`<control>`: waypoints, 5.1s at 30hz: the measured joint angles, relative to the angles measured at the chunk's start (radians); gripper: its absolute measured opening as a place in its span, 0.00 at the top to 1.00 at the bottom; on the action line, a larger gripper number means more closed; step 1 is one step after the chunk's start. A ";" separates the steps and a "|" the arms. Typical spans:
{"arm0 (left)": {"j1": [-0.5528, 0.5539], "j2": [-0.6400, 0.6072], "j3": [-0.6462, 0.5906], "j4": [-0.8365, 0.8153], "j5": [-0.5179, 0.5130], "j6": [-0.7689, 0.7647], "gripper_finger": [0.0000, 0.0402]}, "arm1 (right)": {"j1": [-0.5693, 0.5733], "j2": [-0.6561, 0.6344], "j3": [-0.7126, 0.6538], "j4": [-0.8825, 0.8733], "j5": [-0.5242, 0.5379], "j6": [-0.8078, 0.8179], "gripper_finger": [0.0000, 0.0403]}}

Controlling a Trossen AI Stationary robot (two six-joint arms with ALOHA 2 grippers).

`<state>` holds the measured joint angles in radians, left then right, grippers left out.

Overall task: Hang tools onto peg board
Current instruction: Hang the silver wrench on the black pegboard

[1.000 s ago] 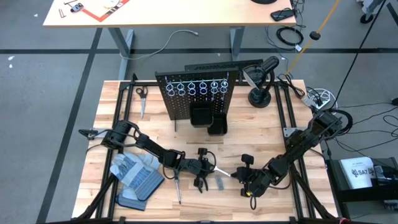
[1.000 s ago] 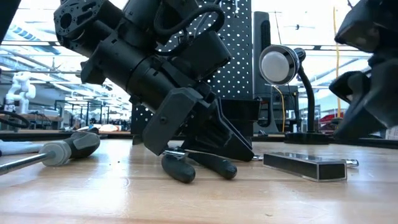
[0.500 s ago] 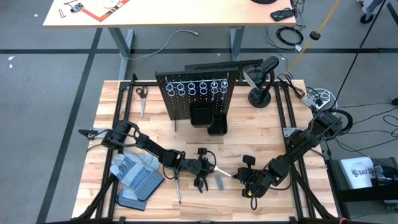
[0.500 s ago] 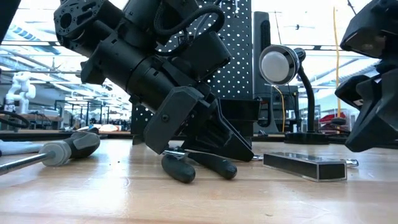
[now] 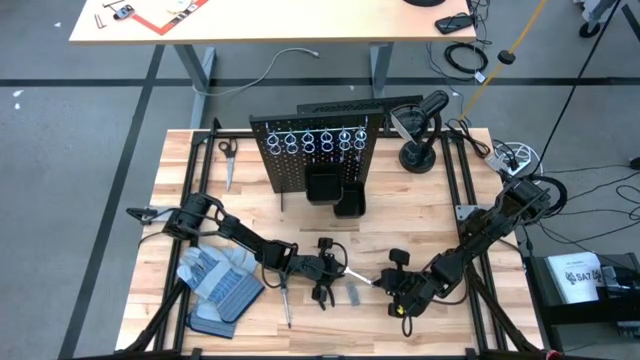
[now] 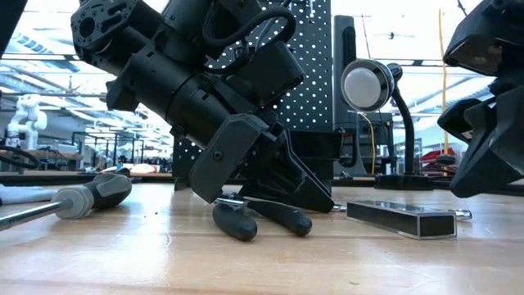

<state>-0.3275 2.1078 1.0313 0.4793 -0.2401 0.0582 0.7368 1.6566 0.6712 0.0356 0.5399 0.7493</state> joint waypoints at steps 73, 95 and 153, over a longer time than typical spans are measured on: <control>-0.003 -0.005 0.004 0.006 -0.103 0.171 0.70 | 0.000 0.070 0.002 -0.005 -0.016 0.058 1.00; -0.010 0.121 0.142 -0.155 -0.089 0.213 0.70 | -0.011 0.071 0.000 -0.002 -0.022 0.054 1.00; -0.064 0.017 0.142 -0.305 -0.174 0.292 0.48 | -0.010 0.071 0.000 0.000 -0.034 0.054 1.00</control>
<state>-0.3918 2.1250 1.1728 0.1742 -0.4137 0.3506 0.7269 1.7279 0.6712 0.0357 0.5060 0.8028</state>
